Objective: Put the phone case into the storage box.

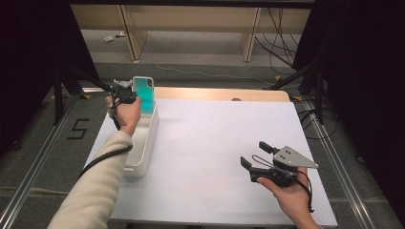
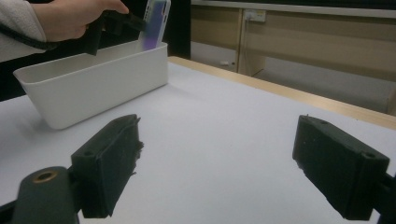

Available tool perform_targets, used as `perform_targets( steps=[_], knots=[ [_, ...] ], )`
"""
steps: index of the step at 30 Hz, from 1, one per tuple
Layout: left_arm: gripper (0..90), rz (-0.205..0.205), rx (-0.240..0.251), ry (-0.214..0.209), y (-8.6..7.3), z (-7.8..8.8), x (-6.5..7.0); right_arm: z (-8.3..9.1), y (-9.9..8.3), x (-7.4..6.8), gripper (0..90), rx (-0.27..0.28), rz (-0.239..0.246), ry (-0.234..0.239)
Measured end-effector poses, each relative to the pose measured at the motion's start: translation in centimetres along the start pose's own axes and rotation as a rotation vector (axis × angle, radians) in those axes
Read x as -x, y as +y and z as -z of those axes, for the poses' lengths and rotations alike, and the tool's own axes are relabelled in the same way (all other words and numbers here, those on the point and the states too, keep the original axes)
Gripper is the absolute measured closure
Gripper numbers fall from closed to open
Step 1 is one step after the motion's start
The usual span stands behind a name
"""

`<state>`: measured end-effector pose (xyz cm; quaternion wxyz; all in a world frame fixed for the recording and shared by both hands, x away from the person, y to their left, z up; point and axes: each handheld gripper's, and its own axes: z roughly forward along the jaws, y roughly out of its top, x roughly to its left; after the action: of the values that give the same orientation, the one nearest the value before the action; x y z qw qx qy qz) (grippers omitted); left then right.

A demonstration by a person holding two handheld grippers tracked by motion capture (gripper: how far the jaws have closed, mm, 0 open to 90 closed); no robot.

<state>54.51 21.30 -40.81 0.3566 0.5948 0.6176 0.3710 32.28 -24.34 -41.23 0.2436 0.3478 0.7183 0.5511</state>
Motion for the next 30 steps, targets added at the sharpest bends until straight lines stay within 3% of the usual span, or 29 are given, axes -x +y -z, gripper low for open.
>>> perform_targets(
  steps=[30],
  knots=[
    [87.8, -0.003, -0.044, 0.002, -0.95, -0.73, -0.15, 0.0, -0.08, -0.08, 15.9, -0.021, -0.007, 0.001]
  ],
)
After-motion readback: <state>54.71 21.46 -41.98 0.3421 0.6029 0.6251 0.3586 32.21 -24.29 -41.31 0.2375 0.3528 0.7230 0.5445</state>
